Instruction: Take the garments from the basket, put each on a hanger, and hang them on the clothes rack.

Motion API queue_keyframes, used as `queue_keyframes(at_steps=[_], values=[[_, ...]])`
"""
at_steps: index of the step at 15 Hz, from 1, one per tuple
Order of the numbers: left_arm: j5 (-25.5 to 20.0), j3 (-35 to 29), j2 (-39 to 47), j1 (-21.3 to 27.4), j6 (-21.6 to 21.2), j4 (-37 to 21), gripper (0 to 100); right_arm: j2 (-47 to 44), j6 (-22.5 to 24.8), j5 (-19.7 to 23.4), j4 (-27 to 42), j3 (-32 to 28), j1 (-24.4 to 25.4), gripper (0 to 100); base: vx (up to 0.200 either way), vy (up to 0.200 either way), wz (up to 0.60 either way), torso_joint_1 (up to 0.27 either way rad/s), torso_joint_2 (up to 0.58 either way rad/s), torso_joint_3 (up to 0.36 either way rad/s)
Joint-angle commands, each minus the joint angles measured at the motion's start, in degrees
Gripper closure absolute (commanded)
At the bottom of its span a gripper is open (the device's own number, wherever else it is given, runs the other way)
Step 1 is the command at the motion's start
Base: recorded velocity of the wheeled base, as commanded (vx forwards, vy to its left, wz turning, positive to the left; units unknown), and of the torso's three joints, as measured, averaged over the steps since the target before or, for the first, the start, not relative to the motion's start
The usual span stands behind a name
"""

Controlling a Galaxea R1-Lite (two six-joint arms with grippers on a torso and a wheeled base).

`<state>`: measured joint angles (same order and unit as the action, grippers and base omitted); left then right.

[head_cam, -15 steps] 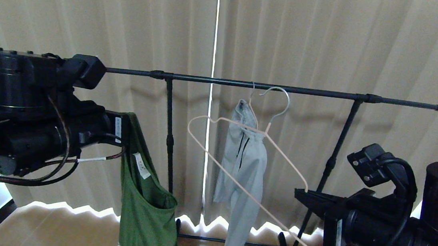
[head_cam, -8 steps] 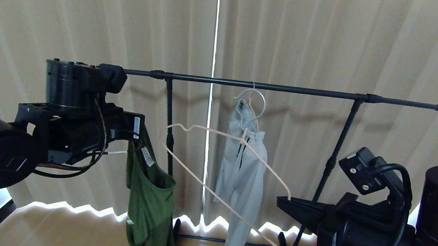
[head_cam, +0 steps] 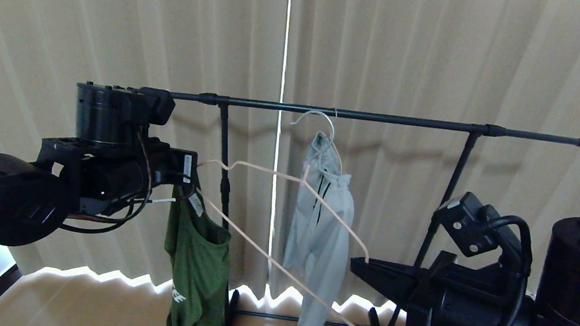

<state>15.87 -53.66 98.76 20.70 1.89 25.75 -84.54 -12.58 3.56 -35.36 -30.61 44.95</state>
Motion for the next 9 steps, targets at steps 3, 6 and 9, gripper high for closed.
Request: queue_keyframes(at_steps=[3,6,9], values=[[0.0,0.0,-0.3,0.0,0.0,0.0,100,-3.4,0.2,0.0,-2.8,-0.1,0.0,100,0.0,0.0,0.0,0.0,0.0,0.0],[0.0,-0.1,-0.3,-0.5,0.0,0.1,100,-3.2,0.2,0.0,-2.7,0.4,0.0,100,0.0,0.0,0.0,0.0,0.0,0.0],[0.3,-1.0,-0.1,-2.9,-0.3,0.0,100,-1.9,0.1,0.1,-2.7,0.9,0.1,100,0.0,0.0,0.0,0.0,0.0,0.0]])
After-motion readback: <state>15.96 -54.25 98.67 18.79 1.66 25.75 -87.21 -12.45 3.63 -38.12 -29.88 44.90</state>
